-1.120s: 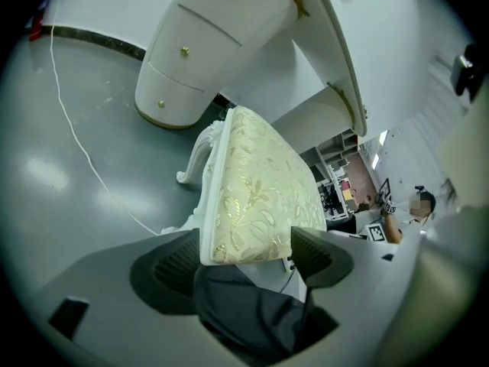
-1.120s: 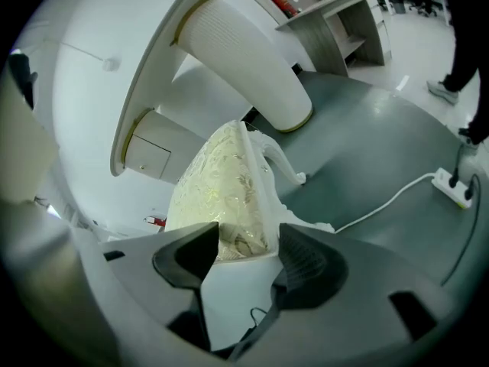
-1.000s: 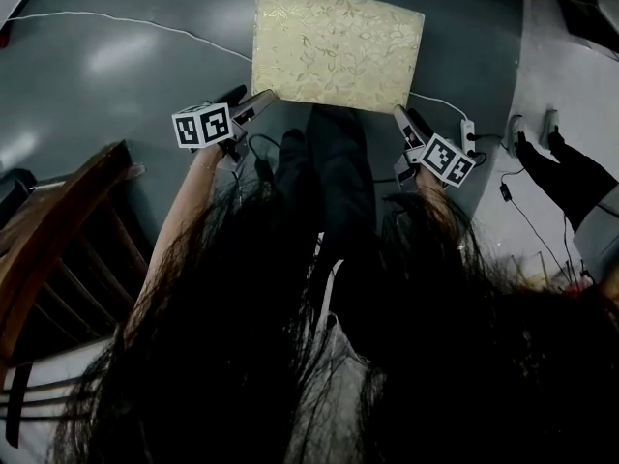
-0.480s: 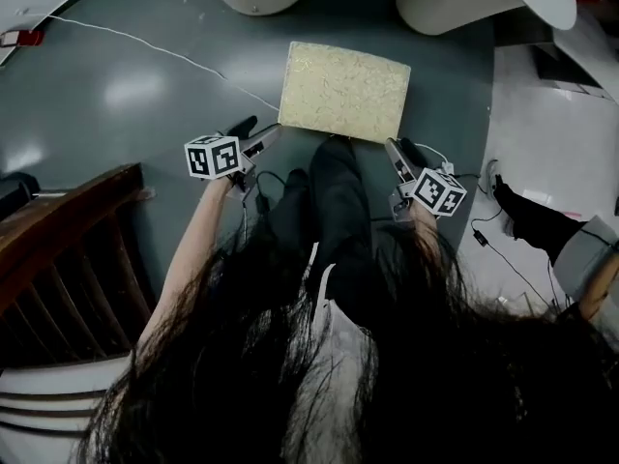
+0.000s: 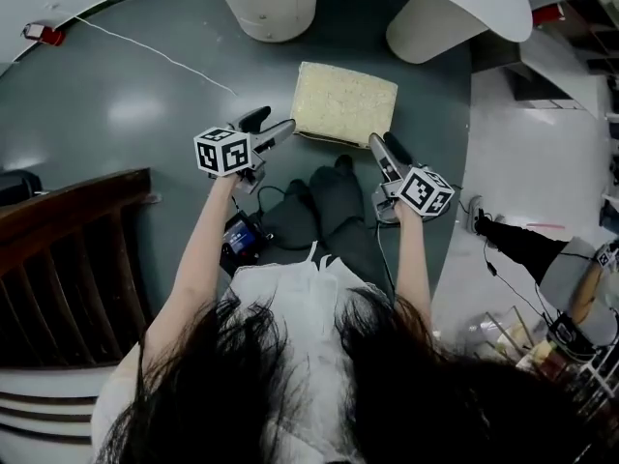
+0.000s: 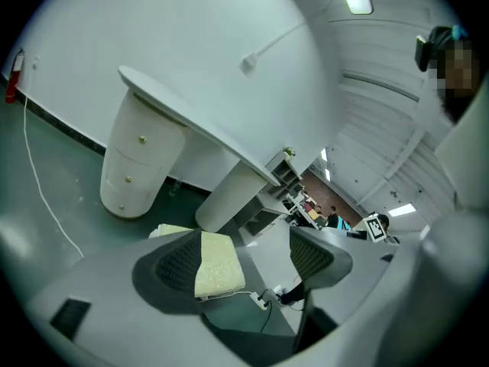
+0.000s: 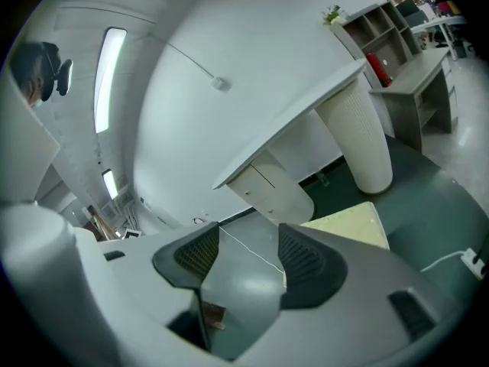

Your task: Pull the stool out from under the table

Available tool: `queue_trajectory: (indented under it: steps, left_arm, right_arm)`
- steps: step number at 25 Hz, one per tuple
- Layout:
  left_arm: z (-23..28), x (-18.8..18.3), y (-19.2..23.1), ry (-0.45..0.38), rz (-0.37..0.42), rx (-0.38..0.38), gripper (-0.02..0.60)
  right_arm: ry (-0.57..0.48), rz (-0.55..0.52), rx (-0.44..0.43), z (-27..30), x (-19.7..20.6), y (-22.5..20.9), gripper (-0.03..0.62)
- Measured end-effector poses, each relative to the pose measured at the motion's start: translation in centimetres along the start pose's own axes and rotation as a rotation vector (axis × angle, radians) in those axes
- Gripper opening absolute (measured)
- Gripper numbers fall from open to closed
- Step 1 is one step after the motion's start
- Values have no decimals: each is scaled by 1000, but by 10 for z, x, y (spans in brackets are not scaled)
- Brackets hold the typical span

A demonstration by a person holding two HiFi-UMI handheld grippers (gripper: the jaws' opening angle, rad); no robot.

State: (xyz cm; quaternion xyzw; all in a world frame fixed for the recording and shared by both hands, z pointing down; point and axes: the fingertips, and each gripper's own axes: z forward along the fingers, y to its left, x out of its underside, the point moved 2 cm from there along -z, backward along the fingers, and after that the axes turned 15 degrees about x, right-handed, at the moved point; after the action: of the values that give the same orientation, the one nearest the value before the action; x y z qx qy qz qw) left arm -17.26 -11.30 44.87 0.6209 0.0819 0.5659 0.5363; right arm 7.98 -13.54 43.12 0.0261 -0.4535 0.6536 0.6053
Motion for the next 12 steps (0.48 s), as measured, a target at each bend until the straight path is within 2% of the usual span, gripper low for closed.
queue_trajectory:
  steps: [3,4,6,7,12]
  left_arm:
    - [-1,-14,-32,-21,60,45,355]
    - [0,-17,-41,-32,73,61,326]
    - [2,-21,-60,-48,91,96,229]
    - [4,-21,-69,-51,96,111,211]
    - [20,1,-113,-62,89,142,175]
  right_arm:
    - [-5,-46,-27,-15,-10,25,253]
    - [-2,-56,-37,-20,-13,32,253]
    - [1,-66,-54,-28,-17,44,253]
    - [0,-68,-61,-33,-19,48,253]
    - [21,-103,-104,-68,-15,52,252]
